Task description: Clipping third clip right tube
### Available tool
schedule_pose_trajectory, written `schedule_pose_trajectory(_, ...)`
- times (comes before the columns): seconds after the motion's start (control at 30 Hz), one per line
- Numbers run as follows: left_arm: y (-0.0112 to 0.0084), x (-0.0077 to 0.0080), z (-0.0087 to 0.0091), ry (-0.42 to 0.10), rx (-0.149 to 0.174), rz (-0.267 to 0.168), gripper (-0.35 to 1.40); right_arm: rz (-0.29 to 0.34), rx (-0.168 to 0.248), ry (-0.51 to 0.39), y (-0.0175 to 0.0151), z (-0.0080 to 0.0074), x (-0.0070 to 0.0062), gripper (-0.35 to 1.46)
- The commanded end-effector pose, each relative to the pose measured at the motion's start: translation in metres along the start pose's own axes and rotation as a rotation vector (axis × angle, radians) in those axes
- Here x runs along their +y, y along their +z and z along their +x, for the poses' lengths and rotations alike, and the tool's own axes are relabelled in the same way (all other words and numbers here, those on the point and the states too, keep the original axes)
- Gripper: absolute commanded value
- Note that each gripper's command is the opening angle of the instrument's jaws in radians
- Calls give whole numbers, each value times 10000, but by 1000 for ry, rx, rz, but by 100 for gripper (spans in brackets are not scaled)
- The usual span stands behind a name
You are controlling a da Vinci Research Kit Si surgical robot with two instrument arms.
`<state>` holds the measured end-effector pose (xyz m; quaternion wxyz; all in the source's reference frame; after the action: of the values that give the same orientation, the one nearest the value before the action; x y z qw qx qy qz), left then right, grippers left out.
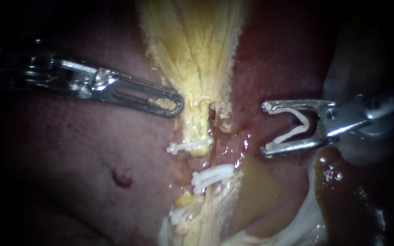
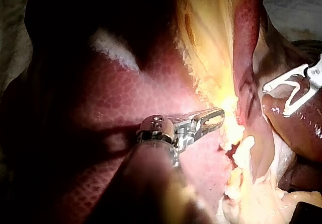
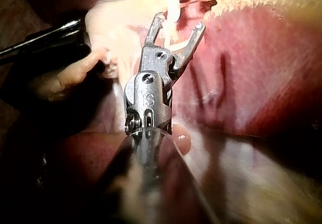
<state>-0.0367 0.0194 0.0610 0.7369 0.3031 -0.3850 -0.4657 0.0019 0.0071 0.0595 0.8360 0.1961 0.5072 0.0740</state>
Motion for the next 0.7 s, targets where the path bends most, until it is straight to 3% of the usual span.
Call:
schedule_pose_trajectory(0.03, 0, 0, 0, 0, 0, 0, -35, 0, 0, 0, 0, 0, 0, 50)
schedule_pose_trajectory(0.27, -21, 0, -7, -3, 2, 3, -35, -1, 0, 0, 0, 0, 0, 50)
schedule_pose_trajectory(0.53, -71, 5, -18, -11, -19, -26, -35, -3, -1, 0, 0, 0, -1, 50)
schedule_pose_trajectory(0.7, -80, 9, -15, -11, -21, -30, -35, 2, 1, 0, 1, 1, 0, 50)
